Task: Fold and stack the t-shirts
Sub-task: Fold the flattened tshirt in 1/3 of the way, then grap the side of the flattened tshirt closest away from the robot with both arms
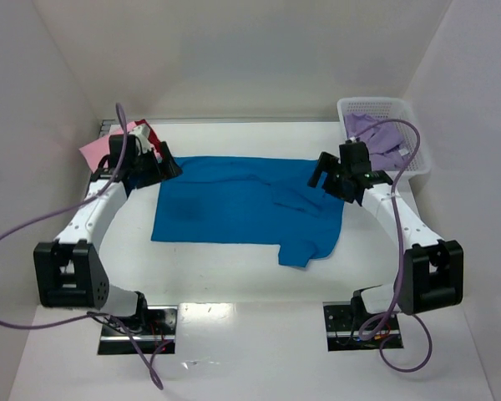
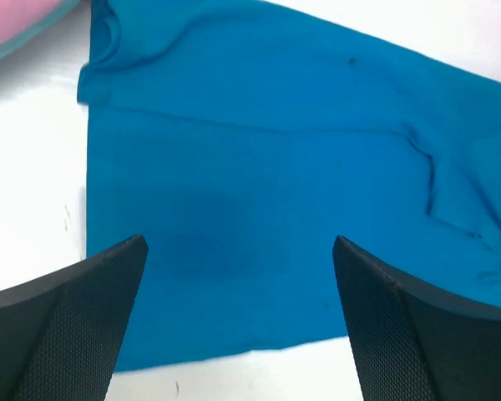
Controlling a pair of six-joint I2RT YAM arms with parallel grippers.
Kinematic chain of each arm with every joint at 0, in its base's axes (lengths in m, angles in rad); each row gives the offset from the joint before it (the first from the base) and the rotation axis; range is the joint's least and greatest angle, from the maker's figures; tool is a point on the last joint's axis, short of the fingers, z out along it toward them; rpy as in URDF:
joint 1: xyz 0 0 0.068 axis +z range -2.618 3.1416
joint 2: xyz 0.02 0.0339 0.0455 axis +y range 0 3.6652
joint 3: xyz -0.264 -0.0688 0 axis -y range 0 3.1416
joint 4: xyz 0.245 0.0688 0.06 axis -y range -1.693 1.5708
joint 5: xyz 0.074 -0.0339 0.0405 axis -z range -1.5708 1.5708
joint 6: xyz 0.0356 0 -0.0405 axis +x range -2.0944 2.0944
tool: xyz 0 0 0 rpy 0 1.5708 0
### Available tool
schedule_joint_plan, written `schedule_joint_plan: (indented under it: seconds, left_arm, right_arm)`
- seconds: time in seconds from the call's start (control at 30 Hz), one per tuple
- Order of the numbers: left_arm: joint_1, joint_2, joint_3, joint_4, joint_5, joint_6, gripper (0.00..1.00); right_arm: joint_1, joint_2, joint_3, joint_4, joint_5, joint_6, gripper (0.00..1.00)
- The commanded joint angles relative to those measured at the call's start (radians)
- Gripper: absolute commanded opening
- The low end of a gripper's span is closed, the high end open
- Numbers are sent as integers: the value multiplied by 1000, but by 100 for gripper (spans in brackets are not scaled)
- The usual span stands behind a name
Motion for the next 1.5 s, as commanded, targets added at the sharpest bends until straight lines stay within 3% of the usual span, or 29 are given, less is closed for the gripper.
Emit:
schedule_joint_plan:
  seconds: [0.0,0.2,0.47,0.67,0.9,1.17,1.47]
  left_arm:
    - [6,-161,-91,-13,24,-74,100]
    - [-3,-238,-199,-63,70,-119,100]
    - [-14,-162,-191,-163,-23,-135,100]
    - [-14,-209,-261,-76,-62,-224,100]
    - [-14,-160,-261,-47,-42,-214,100]
    - [-14,-100,-205,-47,-42,-178,100]
    - [-14,-162,-266,-5,-53,-267,100]
  right_arm:
    - [-8,-60,-59,-66,-40,37,100]
    - [18,-169,-123,-163,3,95,100]
    - [39,-60,-73,-312,58,167,100]
    - [6,-60,-82,-332,-3,300,100]
    - [26,-179,-263,-304,-48,500,100]
    - [93,-302,-386,-266,40,574,100]
    - [163,-336,-434,-257,131,641,100]
